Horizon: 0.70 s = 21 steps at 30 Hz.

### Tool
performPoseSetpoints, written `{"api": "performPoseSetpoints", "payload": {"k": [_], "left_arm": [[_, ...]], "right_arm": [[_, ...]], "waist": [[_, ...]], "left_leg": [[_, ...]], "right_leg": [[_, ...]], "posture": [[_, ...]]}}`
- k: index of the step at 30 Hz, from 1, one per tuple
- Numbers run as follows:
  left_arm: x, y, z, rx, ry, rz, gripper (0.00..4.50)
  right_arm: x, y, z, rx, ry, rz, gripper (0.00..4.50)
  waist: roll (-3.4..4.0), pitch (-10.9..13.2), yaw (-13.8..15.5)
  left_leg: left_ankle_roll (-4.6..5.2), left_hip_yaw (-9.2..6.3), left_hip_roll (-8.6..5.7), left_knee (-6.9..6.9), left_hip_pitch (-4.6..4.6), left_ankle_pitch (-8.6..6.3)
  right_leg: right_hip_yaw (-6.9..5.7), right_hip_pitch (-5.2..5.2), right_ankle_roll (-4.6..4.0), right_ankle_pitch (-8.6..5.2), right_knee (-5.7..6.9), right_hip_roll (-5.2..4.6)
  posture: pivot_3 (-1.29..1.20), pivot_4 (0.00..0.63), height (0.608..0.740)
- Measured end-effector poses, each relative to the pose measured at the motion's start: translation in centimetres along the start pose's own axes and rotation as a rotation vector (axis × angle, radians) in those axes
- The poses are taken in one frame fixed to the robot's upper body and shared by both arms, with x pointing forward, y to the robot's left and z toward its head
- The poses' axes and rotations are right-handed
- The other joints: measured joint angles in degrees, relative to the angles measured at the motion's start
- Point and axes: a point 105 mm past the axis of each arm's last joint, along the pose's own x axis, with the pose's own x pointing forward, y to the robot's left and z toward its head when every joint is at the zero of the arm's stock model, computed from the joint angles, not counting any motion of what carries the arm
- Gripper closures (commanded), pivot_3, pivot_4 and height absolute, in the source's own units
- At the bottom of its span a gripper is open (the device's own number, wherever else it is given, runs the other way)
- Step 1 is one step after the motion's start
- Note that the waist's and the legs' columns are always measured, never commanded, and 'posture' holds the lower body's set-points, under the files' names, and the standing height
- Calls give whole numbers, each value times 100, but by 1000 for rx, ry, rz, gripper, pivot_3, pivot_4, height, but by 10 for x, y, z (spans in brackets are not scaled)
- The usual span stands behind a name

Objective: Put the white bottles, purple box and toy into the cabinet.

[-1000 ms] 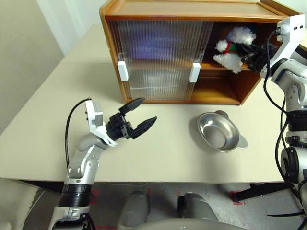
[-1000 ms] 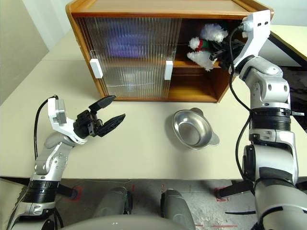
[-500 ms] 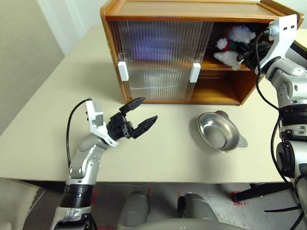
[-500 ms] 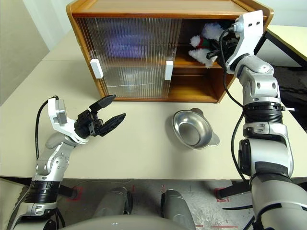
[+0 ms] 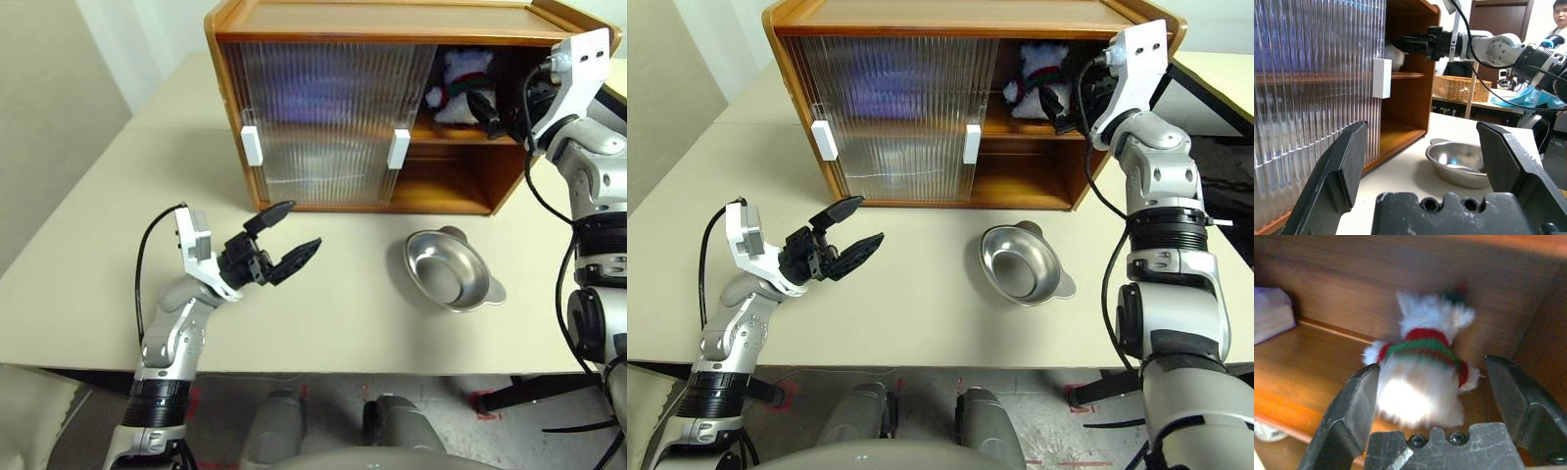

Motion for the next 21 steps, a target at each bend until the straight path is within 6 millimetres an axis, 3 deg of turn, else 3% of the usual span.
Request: {"api": "performPoseSetpoints", "payload": {"k": [5, 9, 11, 14, 16, 18, 21], "left_arm": [[-3, 1, 0, 5, 6, 5, 0], [-6, 1, -2, -1, 14, 14, 0], [-6, 0, -3, -3, 17, 6, 0], [-7, 0, -3, -3, 22, 8, 0], [-5, -1, -3, -3, 19, -2, 0], [-6, -1, -3, -2, 19, -2, 0], [-6, -1, -3, -3, 20, -5, 0]], "right_arm": [[-24, -8, 2, 48, 73, 71, 55], [-63, 0, -9, 205, 204, 263, 55], [-97, -4, -19, 313, 306, 352, 55], [-124, -5, -31, 500, 368, 392, 55], [-141, -1, -48, 607, 413, 405, 55], [-162, 5, -81, 702, 507, 378, 55], [-182, 19, -114, 838, 602, 350, 55]], "waist": [[0, 0, 34], [1, 0, 108], [0, 0, 166], [-2, -1, 164], [-10, -6, 147], [-29, -19, 148], [-6, -24, 112]], "left_leg": [[0, -3, 0, 0, -3, 0], [1, -4, -1, 0, -3, 0], [1, -7, -1, 2, -2, -1], [1, -4, 0, 8, 3, -1], [1, -2, 1, 10, 10, 0], [1, -2, 3, 10, 19, -1], [2, 10, -2, 16, 18, 0]], "right_leg": [[-3, 0, 0, 0, -3, -4], [-5, 1, 1, -1, -6, -5], [-12, 6, 2, -5, -11, -4], [-9, 11, 7, -9, -11, -1], [-6, 16, 20, -13, -10, 4], [-6, 24, 20, -17, -8, 8], [8, 16, 31, -10, -3, 8]], "posture": [[192, 0, 740], [178, 0, 740], [172, 0, 740], [172, 0, 740], [170, 0, 740], [168, 0, 740], [163, 0, 740]]}}
